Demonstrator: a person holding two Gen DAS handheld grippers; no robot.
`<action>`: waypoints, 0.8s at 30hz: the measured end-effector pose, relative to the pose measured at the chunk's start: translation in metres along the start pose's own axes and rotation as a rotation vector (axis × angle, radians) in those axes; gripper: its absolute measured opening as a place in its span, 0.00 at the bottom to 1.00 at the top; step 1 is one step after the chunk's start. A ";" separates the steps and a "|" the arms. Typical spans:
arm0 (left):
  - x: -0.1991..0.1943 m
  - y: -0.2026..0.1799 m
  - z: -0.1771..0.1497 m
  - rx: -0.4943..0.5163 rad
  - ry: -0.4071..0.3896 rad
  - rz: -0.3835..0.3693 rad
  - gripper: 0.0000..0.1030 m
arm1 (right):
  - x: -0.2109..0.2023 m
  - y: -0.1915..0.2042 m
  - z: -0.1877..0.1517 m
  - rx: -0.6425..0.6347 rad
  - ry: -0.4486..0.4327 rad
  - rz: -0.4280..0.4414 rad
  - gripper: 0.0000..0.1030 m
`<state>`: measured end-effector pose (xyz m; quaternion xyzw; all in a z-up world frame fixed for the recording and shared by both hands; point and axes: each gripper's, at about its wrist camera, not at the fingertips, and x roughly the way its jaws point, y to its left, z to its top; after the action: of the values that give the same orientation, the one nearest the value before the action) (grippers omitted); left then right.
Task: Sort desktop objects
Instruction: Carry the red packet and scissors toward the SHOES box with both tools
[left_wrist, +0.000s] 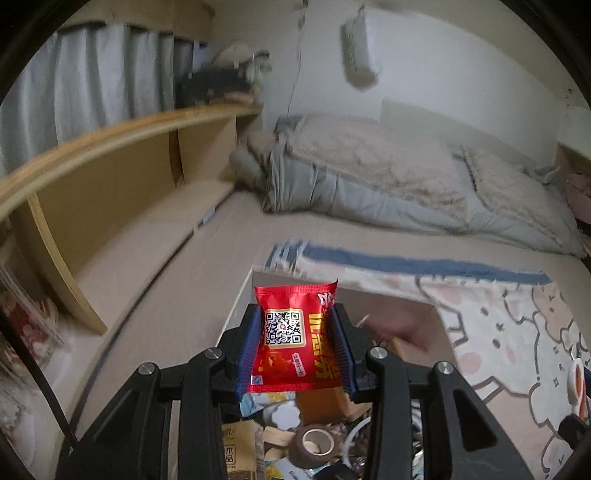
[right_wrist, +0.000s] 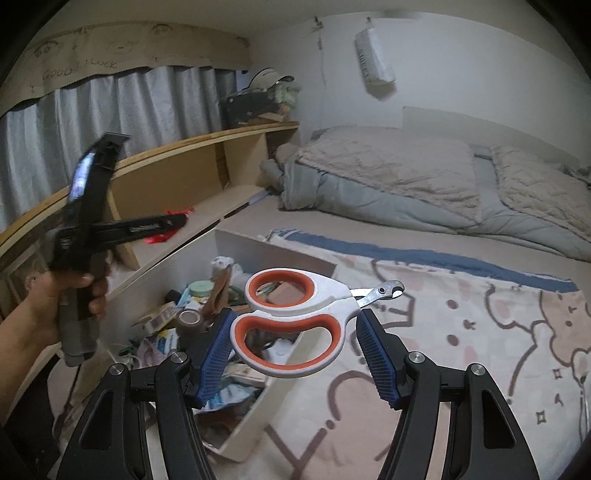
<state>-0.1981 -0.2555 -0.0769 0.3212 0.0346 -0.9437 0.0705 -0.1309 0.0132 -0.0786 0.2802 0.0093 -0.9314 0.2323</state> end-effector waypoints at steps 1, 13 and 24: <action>0.006 0.001 -0.002 -0.002 0.020 0.003 0.37 | 0.002 0.002 0.000 -0.002 0.002 0.004 0.65; 0.046 0.006 -0.006 -0.069 0.125 0.043 0.37 | 0.026 0.027 -0.003 -0.039 0.042 0.061 0.65; 0.046 0.002 -0.006 -0.052 0.135 0.080 0.74 | 0.034 0.035 -0.005 -0.058 0.059 0.072 0.65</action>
<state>-0.2306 -0.2622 -0.1099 0.3832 0.0509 -0.9152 0.1138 -0.1378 -0.0320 -0.0965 0.3010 0.0329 -0.9130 0.2734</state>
